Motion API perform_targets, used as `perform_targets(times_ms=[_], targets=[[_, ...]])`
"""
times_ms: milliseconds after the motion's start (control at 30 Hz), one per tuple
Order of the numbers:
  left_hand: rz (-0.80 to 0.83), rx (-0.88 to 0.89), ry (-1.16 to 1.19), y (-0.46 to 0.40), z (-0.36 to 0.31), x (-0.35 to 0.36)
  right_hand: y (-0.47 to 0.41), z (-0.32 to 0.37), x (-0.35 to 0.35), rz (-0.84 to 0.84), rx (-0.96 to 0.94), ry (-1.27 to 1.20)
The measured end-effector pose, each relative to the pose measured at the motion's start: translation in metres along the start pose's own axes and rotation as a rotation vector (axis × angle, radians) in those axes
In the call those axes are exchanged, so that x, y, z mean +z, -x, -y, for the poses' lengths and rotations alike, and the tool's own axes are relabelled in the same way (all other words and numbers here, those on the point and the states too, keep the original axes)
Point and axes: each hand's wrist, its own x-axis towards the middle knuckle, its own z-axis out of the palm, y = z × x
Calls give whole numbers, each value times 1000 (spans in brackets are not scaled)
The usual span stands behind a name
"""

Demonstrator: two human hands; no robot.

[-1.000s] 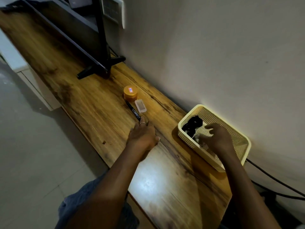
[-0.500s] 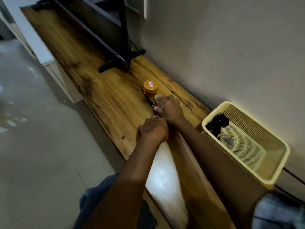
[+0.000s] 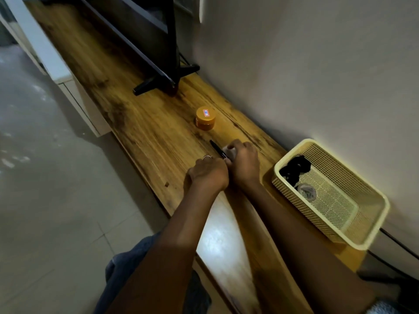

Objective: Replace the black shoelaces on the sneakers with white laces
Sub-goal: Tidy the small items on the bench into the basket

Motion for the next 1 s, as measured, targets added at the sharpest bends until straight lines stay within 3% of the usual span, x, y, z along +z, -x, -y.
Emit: perform_targets(times_ms=[200, 533, 700, 867, 1000], targets=[[-14, 21, -4, 3, -4, 1, 16, -10, -7, 23, 20, 8], [8, 56, 0, 2, -8, 4, 9, -25, -7, 30, 176, -231], [15, 62, -7, 1, -6, 4, 13, -16, -26, -79, 126, -228], [24, 77, -4, 0, -8, 4, 26, -14, -92, -280, 107, -420], [41, 82, -13, 1, -10, 5, 37, -58, -131, -406, 247, -452]])
